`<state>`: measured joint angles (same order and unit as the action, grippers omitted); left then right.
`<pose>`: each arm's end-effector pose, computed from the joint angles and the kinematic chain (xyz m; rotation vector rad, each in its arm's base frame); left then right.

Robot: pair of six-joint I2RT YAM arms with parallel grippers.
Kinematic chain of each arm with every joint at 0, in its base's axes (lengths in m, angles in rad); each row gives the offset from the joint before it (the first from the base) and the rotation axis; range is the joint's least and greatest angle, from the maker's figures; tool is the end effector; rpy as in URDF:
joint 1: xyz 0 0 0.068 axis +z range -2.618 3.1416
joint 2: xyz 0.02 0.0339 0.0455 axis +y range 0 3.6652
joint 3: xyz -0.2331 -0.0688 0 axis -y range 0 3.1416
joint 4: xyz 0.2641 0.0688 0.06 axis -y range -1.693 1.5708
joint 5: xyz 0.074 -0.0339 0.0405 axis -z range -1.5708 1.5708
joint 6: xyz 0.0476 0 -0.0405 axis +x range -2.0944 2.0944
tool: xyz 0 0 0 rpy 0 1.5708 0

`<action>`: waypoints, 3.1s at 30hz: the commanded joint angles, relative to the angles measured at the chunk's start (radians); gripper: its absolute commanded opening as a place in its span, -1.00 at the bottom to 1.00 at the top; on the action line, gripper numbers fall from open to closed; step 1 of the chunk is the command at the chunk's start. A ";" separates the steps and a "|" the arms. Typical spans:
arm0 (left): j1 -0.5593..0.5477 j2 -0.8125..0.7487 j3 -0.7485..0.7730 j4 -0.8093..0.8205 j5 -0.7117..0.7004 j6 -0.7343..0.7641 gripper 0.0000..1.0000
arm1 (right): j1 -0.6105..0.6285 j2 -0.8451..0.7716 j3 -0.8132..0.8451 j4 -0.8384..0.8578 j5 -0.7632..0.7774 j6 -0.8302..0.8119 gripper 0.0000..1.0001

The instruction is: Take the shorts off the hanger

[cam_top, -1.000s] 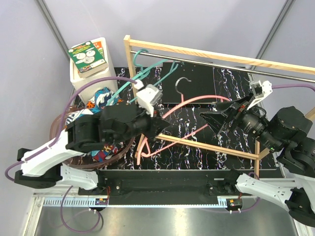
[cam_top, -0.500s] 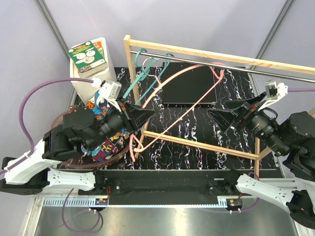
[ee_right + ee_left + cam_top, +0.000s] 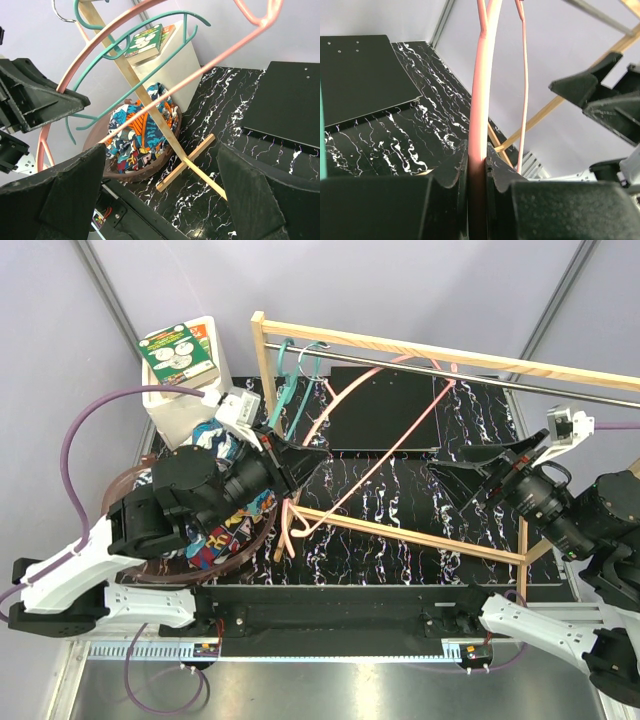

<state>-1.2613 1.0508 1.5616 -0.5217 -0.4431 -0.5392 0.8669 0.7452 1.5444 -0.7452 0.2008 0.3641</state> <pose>0.0871 -0.2055 0.4960 0.2379 1.6660 -1.0431 0.0786 0.0779 0.5092 -0.2285 1.5596 0.8263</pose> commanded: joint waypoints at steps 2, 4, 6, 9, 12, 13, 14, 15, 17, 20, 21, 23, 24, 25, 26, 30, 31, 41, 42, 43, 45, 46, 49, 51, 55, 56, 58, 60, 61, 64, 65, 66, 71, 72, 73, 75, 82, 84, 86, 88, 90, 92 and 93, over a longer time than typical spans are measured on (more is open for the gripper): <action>0.030 -0.009 0.014 0.120 -0.002 -0.064 -1.00 | -0.002 -0.018 0.010 0.038 0.031 0.012 0.99; 0.040 -0.006 0.008 0.127 -0.006 -0.062 -1.00 | -0.002 -0.020 0.010 0.037 0.031 0.012 1.00; 0.051 0.005 0.011 0.127 -0.002 -0.064 -1.00 | -0.002 -0.021 0.011 0.037 0.031 0.015 1.00; 0.068 0.018 0.015 0.123 -0.005 -0.068 -1.00 | -0.002 -0.023 0.011 0.035 0.031 0.016 0.99; 0.074 0.041 0.032 0.106 -0.017 -0.070 -1.00 | -0.002 -0.026 0.006 0.035 0.032 0.022 0.99; 0.077 0.049 0.041 0.083 -0.022 -0.070 -1.00 | -0.002 -0.026 0.003 0.036 0.031 0.025 1.00; 0.077 0.057 0.051 0.068 -0.026 -0.070 -1.00 | -0.002 -0.029 0.002 0.035 0.029 0.026 0.99; 0.077 0.072 0.070 0.045 -0.032 -0.070 -1.00 | -0.002 -0.027 0.000 0.035 0.029 0.030 0.99; 0.079 0.083 0.083 0.034 -0.032 -0.059 -1.00 | -0.002 -0.029 -0.006 0.033 0.031 0.033 0.99; 0.079 0.092 0.094 0.019 -0.049 -0.048 -1.00 | -0.002 -0.030 -0.007 0.036 0.032 0.033 0.99; 0.079 0.094 0.095 0.011 -0.052 -0.044 -1.00 | -0.002 -0.029 -0.009 0.035 0.034 0.032 0.99; 0.079 0.094 0.092 0.003 -0.057 -0.038 -1.00 | -0.002 -0.027 -0.010 0.033 0.035 0.030 1.00; 0.079 0.094 0.089 -0.006 -0.063 -0.036 -1.00 | -0.002 -0.026 -0.012 0.036 0.038 0.032 0.99; 0.080 0.092 0.087 -0.011 -0.065 -0.035 -1.00 | -0.002 -0.026 -0.013 0.035 0.037 0.033 0.99; 0.079 0.092 0.083 -0.015 -0.066 -0.033 -0.98 | -0.002 -0.024 -0.015 0.036 0.035 0.033 0.99; 0.079 0.086 0.077 -0.041 -0.077 -0.021 -0.80 | 0.000 -0.020 -0.021 0.041 0.032 0.042 1.00; 0.079 0.084 0.075 -0.044 -0.078 -0.019 -0.74 | -0.002 -0.020 -0.024 0.043 0.032 0.045 0.99; 0.079 0.020 0.038 -0.023 -0.054 0.018 0.15 | -0.002 0.002 -0.055 0.066 0.006 0.070 1.00; 0.079 0.000 0.029 -0.003 -0.048 0.027 0.18 | -0.003 0.003 -0.058 0.067 0.002 0.073 0.99; 0.079 -0.012 0.011 0.011 -0.042 0.033 0.25 | -0.002 0.011 -0.059 0.067 0.000 0.075 0.99; 0.079 -0.055 -0.014 0.072 -0.016 0.060 0.30 | -0.002 0.017 -0.063 0.070 -0.006 0.081 0.99; 0.079 -0.069 -0.047 0.097 -0.003 0.076 0.34 | -0.002 0.020 -0.066 0.072 -0.012 0.082 0.99; 0.079 -0.133 -0.112 0.186 0.044 0.117 0.43 | -0.003 0.031 -0.078 0.073 -0.021 0.099 0.99; 0.079 -0.181 -0.141 0.247 0.084 0.146 0.47 | -0.002 0.040 -0.090 0.073 -0.032 0.114 1.00; 0.079 -0.238 -0.172 0.284 0.153 0.183 0.49 | -0.002 0.054 -0.116 0.079 -0.049 0.134 1.00; 0.079 -0.258 -0.178 0.281 0.165 0.192 0.50 | -0.002 0.056 -0.122 0.081 -0.043 0.147 1.00; 0.079 -0.284 -0.192 0.279 0.159 0.194 0.49 | -0.002 0.052 -0.150 0.079 -0.025 0.170 1.00; 0.079 -0.327 -0.222 0.273 0.141 0.176 0.50 | -0.002 0.049 -0.181 0.081 0.000 0.216 1.00; 0.079 -0.340 -0.233 0.272 0.129 0.167 0.50 | -0.002 0.046 -0.188 0.078 0.014 0.232 0.99; 0.079 -0.406 -0.284 0.261 0.110 0.122 0.50 | -0.003 0.036 -0.213 0.078 0.064 0.314 1.00; 0.079 -0.419 -0.297 0.258 0.112 0.099 0.50 | -0.002 0.030 -0.227 0.078 0.077 0.331 1.00; 0.079 -0.431 -0.319 0.256 0.115 0.090 0.51 | -0.002 0.017 -0.237 0.078 0.101 0.352 1.00; 0.079 -0.491 -0.342 0.227 0.139 0.041 0.51 | -0.002 -0.027 -0.323 0.087 0.137 0.498 1.00; 0.079 -0.503 -0.350 0.227 0.141 0.035 0.51 | -0.002 -0.039 -0.329 0.081 0.140 0.516 1.00; 0.080 -0.521 -0.373 0.227 0.141 0.027 0.51 | -0.002 -0.046 -0.336 0.076 0.141 0.553 1.00; 0.079 -0.544 -0.400 0.229 0.138 0.004 0.53 | -0.002 -0.081 -0.365 0.064 0.166 0.597 0.99; 0.079 -0.595 -0.466 0.258 0.162 -0.045 0.57 | -0.002 -0.190 -0.423 0.017 0.228 0.745 1.00; 0.080 -0.597 -0.468 0.258 0.161 -0.045 0.57 | -0.002 -0.196 -0.399 -0.058 0.282 0.777 1.00; 0.079 -0.597 -0.466 0.259 0.156 -0.053 0.57 | -0.002 -0.188 -0.356 -0.107 0.311 0.805 0.99; 0.079 -0.594 -0.463 0.259 0.161 -0.054 0.58 | -0.002 -0.159 -0.316 -0.184 0.334 0.808 1.00; 0.079 -0.592 -0.462 0.261 0.164 -0.054 0.58 | -0.002 -0.133 -0.274 -0.230 0.344 0.803 0.99; 0.079 -0.592 -0.463 0.261 0.164 -0.061 0.59 | -0.002 -0.130 -0.256 -0.237 0.344 0.803 1.00; 0.079 -0.594 -0.465 0.264 0.165 -0.064 0.59 | -0.002 -0.133 -0.251 -0.237 0.339 0.806 1.00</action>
<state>-1.1843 0.4641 1.0943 -0.3119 -0.3012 -0.5850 0.8669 0.5930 1.2388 -0.9199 0.4774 1.1320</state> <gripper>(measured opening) 0.785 0.994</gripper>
